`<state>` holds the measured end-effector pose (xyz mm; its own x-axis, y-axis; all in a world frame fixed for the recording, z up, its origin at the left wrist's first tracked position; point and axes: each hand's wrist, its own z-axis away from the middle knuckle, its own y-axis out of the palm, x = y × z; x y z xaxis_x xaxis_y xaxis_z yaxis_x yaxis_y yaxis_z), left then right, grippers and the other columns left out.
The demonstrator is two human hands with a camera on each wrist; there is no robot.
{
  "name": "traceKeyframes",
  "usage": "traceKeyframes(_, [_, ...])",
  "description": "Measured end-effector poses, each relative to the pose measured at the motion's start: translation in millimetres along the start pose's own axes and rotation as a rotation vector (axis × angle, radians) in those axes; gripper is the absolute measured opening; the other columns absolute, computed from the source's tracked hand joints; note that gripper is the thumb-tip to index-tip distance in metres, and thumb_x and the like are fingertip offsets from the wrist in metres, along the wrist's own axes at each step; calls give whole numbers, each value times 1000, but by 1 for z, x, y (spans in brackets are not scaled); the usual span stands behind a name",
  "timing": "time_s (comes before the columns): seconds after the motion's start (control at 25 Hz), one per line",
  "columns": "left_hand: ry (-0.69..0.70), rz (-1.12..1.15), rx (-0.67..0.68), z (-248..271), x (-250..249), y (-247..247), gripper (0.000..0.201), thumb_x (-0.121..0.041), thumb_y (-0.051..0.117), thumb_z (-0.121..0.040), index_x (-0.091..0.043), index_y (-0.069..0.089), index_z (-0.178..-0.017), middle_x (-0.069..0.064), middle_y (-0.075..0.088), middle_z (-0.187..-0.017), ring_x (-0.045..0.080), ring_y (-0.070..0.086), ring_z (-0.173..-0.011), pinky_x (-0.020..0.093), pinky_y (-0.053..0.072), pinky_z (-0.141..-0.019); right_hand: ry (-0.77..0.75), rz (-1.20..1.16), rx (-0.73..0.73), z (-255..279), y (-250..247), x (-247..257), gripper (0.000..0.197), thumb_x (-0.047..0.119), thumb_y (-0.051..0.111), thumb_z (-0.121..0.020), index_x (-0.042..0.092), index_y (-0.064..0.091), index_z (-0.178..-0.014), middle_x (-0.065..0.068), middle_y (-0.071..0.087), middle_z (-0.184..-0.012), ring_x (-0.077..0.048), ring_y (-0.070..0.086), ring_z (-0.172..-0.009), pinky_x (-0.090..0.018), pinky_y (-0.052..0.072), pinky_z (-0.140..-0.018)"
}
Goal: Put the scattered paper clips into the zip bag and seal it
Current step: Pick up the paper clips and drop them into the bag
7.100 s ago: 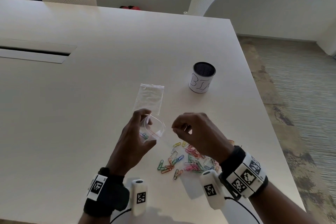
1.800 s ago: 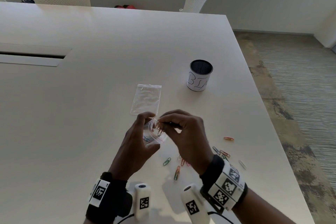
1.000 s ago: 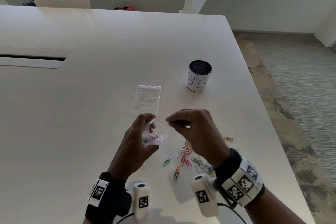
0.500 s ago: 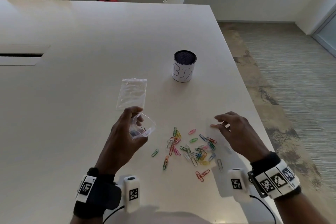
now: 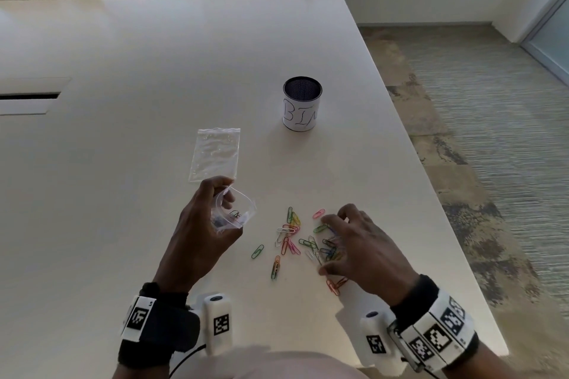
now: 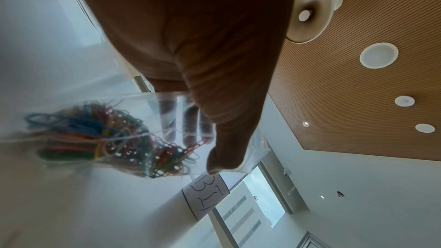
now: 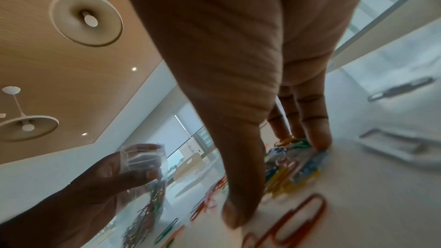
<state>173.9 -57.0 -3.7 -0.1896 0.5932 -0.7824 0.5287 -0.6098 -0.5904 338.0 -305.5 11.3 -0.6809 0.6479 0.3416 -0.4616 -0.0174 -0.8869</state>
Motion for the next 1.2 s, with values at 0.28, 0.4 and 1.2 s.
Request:
traceKeyframes(0.28, [4,8,-13,3,-2,-2,68,-11,88,-81,-22,50,-135,-5,63,-108,8,65,-104,1,47,-81,-72,-153,-156,-12,14,24,17,21,69,-97,22,72,-113,4,63,-119,-14,65,-100,-18,47,-88])
traceKeyframes(0.4, [5,9,-12,4,-2,-3,68,-11,88,-81,-24,49,-135,-6,63,-109,11,66,-104,4,49,-80,-97,-103,-184,-21,16,28,13,16,63,-100,19,74,-106,1,66,-108,-16,66,-91,-19,48,-79])
traceKeyframes(1.2, [-8,18,-5,5,1,-3,71,-11,88,-79,-26,48,-136,-5,63,-109,11,65,-105,11,54,-83,-181,-1175,-178,-44,-29,70,9,-3,78,-86,0,78,-94,-19,79,-83,-35,76,-79,-34,64,-79])
